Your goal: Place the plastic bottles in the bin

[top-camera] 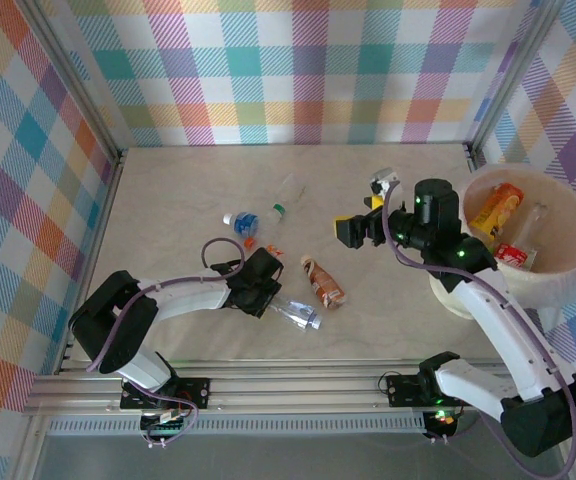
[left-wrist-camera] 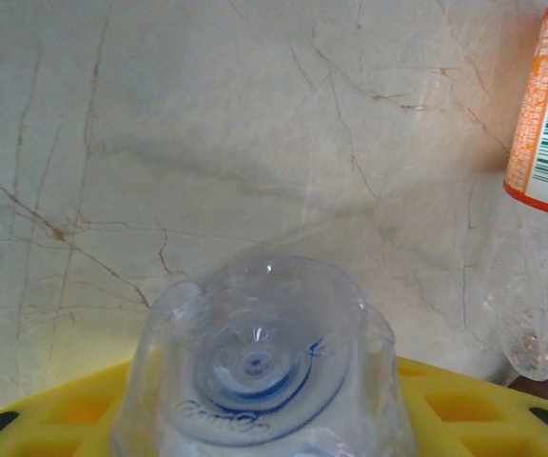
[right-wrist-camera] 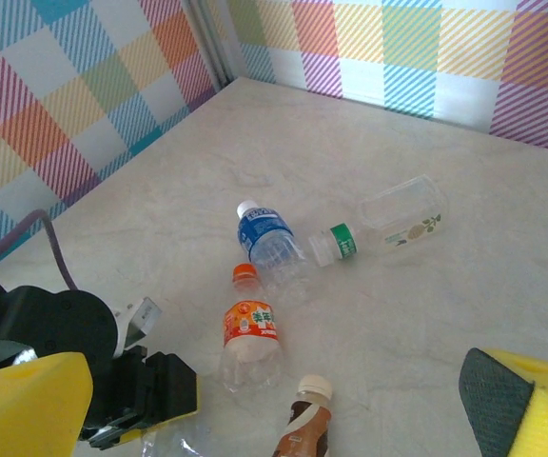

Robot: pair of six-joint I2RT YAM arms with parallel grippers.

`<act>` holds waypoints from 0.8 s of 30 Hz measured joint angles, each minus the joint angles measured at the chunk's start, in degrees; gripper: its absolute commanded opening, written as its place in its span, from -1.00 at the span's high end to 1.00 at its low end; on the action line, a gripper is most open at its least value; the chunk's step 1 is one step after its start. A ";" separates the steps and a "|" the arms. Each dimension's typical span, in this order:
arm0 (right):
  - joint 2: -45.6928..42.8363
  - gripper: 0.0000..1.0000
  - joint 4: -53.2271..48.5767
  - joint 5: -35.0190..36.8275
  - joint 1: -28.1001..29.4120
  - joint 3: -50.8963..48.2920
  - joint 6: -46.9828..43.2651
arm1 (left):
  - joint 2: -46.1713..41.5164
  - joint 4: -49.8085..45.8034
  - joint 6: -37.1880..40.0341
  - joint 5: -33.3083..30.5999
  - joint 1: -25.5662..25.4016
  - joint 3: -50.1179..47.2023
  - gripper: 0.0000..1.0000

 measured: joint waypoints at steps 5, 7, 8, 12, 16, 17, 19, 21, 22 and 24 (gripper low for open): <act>-0.07 -0.99 0.24 1.51 0.15 -0.57 0.74 | -0.17 3.02 2.25 -2.49 -0.04 -0.11 0.07; -0.04 -0.99 0.76 1.49 0.15 -0.59 1.03 | -0.79 3.15 3.52 -3.56 -0.04 -0.15 0.06; -0.04 -0.99 1.16 1.38 0.15 -0.68 1.29 | -1.55 3.19 4.42 -4.17 -0.04 -0.31 0.06; 0.26 -0.99 2.19 -0.28 0.15 -1.22 2.01 | -6.25 3.19 8.76 -6.38 -0.04 -0.50 0.07; 1.29 -0.99 2.71 -3.61 0.15 -1.92 2.08 | -12.11 2.95 14.56 -8.98 -0.04 -0.48 0.07; 1.66 -0.99 2.84 -4.57 0.15 -2.01 2.08 | -13.64 2.97 16.28 -9.70 -0.04 -0.46 0.06; 2.25 -0.99 3.15 -6.45 0.15 -2.05 2.10 | -16.35 3.08 20.02 -10.60 -0.04 -0.46 0.06; 2.84 -0.99 3.50 -8.68 0.15 -2.08 2.10 | -18.58 3.54 24.33 -11.04 -0.04 -0.39 0.06; 3.19 -0.99 3.63 -9.97 0.15 -2.08 2.10 | -19.58 3.96 26.73 -11.23 -0.04 -0.24 0.06; 3.93 -0.99 3.67 -12.31 0.26 -2.08 2.12 | -21.03 5.03 31.26 -11.39 -0.04 0.33 0.06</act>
